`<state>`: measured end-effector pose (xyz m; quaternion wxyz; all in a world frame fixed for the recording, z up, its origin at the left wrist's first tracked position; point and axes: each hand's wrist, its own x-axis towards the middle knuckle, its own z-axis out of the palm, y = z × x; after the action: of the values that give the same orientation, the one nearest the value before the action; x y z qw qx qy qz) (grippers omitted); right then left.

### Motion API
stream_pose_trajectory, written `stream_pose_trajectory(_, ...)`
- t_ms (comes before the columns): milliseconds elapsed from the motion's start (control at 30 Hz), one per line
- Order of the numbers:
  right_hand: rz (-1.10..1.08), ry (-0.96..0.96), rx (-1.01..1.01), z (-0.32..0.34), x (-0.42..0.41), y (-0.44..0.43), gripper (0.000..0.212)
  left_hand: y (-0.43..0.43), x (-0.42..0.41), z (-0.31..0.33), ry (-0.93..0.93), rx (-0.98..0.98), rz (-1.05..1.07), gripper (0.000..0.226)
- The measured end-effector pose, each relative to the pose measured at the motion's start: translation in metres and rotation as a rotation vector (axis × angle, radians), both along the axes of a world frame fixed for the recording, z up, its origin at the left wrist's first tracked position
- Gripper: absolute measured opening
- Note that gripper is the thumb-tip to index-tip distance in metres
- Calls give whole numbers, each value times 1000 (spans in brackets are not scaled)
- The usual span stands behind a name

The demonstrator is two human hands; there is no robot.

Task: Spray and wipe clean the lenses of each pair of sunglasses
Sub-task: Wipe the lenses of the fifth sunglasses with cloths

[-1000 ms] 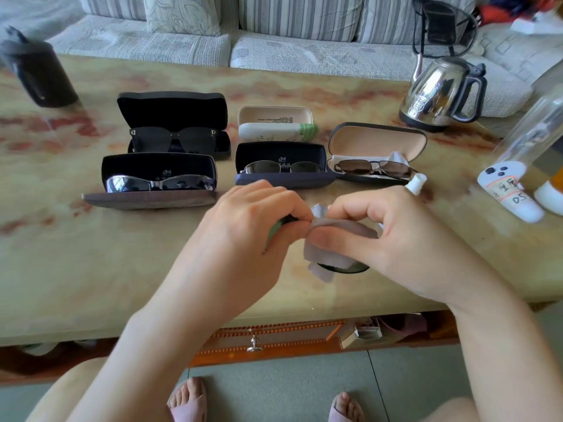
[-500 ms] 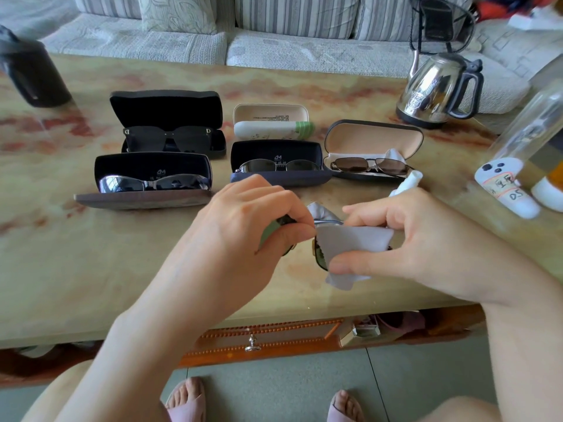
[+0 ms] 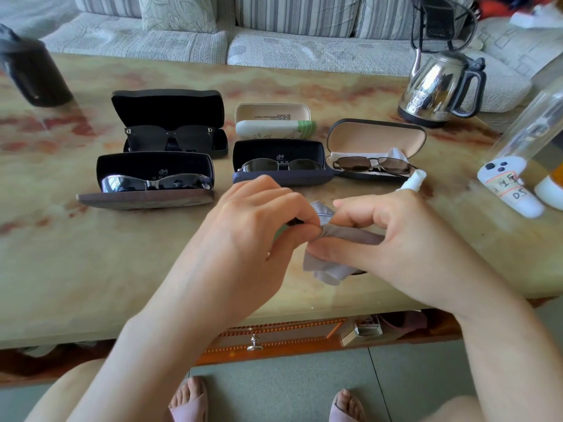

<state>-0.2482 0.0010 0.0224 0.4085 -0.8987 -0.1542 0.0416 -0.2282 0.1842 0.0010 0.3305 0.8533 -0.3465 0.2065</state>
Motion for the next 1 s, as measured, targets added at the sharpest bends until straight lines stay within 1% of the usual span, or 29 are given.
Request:
stream_pose_trajectory(100, 42, 48, 69, 2, 0, 0, 28, 3, 2, -1, 12, 8, -6, 21)
stream_pose_trajectory(267, 62, 18, 153, -2, 5, -5, 33, 5, 1, 0, 26, -8, 2, 22)
stream_pose_trajectory(333, 77, 39, 205, -3, 6, -7, 33, 6, 2, 0, 39, -19, 3, 20)
stream_pose_trajectory(467, 114, 34, 289, 0, 6, -15, 26, 10, 2, 2, 86, -60, 31, 13)
stream_pose_trajectory(600, 151, 16, 353, 4, 4, -25, 29, 15, 1, 8, 126, -128, 64, 7)
stream_pose_trajectory(833, 188, 60, 451, 4, -1, -34, 16, 16, -1, 12, 196, -214, 77, 6)
stream_pose_trajectory(967, 181, 52, 498, 6, -1, -36, 11, 16, -3, 17, 174, -234, 36, 5)
stream_pose_trajectory(1000, 168, 44, 508, 6, 0, -37, 10, 17, -4, 18, 172, -230, 13, 10)
